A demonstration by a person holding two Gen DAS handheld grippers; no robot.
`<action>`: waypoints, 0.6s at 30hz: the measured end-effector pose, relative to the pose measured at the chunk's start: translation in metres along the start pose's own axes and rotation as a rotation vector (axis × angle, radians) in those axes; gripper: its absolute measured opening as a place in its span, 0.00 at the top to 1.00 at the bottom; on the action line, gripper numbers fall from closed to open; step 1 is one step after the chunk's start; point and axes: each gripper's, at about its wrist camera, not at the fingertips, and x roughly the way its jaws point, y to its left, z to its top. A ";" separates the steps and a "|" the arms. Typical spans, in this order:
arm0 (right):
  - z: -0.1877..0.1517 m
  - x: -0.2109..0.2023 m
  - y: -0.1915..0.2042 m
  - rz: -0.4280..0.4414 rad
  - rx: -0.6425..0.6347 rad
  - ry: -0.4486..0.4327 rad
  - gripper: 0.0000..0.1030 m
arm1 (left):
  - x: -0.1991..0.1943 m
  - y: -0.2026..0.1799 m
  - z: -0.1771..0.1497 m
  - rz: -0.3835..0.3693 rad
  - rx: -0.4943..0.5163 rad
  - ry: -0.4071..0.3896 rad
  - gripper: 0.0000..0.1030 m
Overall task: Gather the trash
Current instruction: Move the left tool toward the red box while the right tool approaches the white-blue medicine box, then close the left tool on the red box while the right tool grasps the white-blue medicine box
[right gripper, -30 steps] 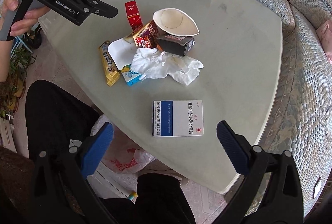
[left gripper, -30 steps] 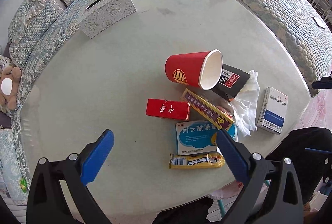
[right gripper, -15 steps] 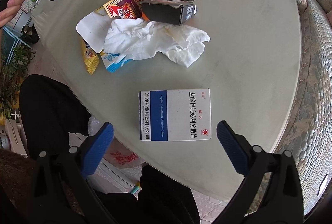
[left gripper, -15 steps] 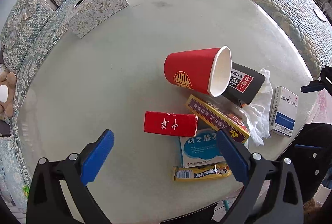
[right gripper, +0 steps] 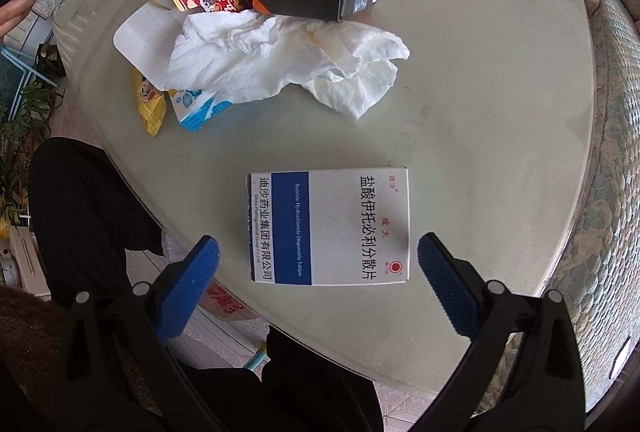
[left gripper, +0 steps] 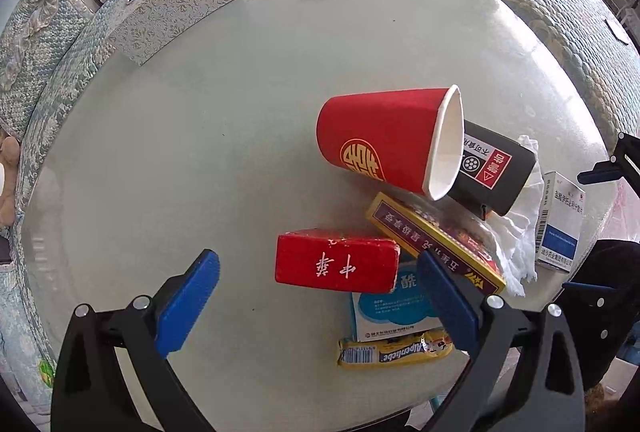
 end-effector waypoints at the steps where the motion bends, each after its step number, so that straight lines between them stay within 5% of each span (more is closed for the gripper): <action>1: 0.001 0.001 0.000 -0.001 0.000 0.003 0.06 | 0.001 0.001 0.000 -0.007 -0.002 0.001 0.06; 12: 0.002 0.007 0.001 -0.018 -0.003 0.001 0.06 | 0.007 0.007 0.002 -0.063 -0.025 -0.002 0.07; 18: 0.009 0.004 0.004 -0.038 -0.009 0.010 0.06 | 0.009 0.011 0.005 -0.093 -0.049 0.005 0.19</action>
